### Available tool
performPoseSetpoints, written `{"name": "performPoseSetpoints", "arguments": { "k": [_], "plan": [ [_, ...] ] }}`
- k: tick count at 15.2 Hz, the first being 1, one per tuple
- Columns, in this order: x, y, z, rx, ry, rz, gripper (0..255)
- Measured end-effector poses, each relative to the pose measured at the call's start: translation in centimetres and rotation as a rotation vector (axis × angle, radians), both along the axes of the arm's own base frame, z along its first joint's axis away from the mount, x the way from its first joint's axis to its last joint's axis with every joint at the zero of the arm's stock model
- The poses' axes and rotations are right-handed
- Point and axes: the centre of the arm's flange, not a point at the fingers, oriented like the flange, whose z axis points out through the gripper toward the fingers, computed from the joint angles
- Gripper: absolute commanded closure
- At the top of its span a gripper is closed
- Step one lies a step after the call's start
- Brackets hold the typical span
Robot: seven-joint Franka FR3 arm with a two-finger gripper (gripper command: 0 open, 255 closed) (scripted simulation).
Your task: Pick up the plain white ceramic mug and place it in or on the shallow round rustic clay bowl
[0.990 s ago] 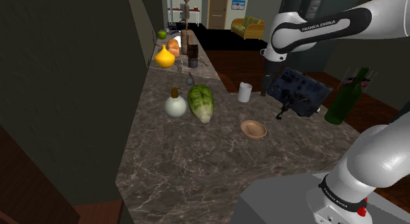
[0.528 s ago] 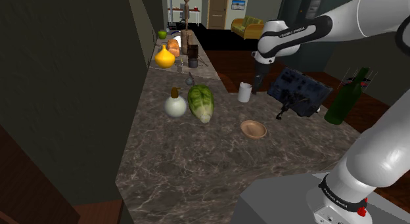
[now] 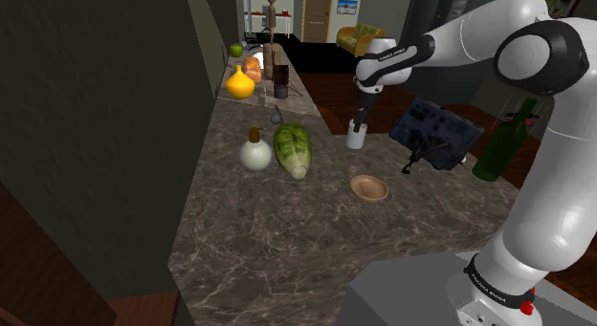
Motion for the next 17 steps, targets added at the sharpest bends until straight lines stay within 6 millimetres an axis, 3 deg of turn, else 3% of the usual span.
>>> {"name": "performPoseSetpoints", "arguments": {
  "k": [2,4,10,16,17],
  "plan": [
    [1.7,-0.6,-0.8,-0.003,-0.009,0.01,0],
    [2.2,-0.9,-1.6,-0.003,-0.012,0.013,0],
    [2.4,-1.0,-4.6,-0.004,-0.012,0.014,0],
    [2.6,-1.0,-4.9,-0.004,-0.013,0.014,0],
    [2.6,-1.0,-4.9,-0.004,-0.013,0.014,255]
  ]
}}
